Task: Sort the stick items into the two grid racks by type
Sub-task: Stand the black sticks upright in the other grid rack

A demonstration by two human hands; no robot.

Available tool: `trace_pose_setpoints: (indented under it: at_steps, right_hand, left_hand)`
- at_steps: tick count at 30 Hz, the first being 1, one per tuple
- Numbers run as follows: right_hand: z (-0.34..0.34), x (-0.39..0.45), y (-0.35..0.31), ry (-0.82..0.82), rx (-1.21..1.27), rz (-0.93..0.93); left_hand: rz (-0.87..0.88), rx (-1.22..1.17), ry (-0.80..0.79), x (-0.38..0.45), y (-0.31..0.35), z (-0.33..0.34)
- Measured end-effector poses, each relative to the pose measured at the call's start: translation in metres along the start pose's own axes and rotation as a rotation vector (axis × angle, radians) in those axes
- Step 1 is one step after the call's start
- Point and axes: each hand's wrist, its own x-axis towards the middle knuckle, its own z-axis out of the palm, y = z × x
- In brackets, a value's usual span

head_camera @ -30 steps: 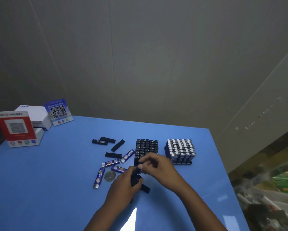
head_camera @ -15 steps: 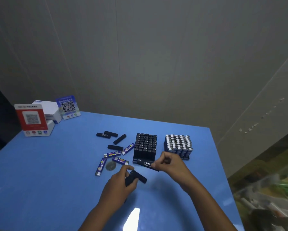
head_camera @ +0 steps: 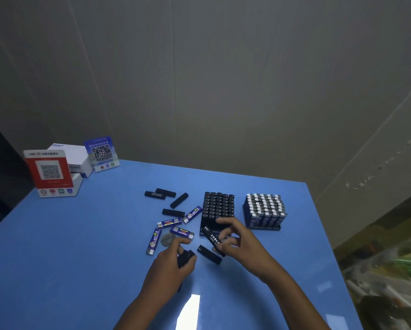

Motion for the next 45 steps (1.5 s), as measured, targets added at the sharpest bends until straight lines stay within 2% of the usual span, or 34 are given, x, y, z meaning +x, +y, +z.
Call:
trace_pose_setpoints:
  at_steps: [7, 12, 21, 32, 45]
  right_hand:
    - [0.023, 0.020, 0.002, -0.006, -0.181, -0.059]
    - [0.036, 0.029, 0.002, -0.010, -0.221, -0.067]
    - [0.041, 0.047, 0.002, 0.256, -0.361, -0.130]
    - [0.033, 0.069, 0.004, 0.315, -0.654, -0.130]
    - [0.033, 0.100, 0.026, 0.339, -0.754, 0.067]
  left_hand:
    - [0.013, -0.028, -0.029, 0.011, -0.019, -0.017]
    - [0.012, -0.039, -0.033, 0.023, -0.035, -0.025]
    - [0.035, -0.064, -0.055, 0.043, -0.045, -0.033]
    - [0.057, -0.086, -0.071, 0.068, -0.044, -0.040]
    - [0.071, -0.034, -0.081, 0.090, -0.043, -0.042]
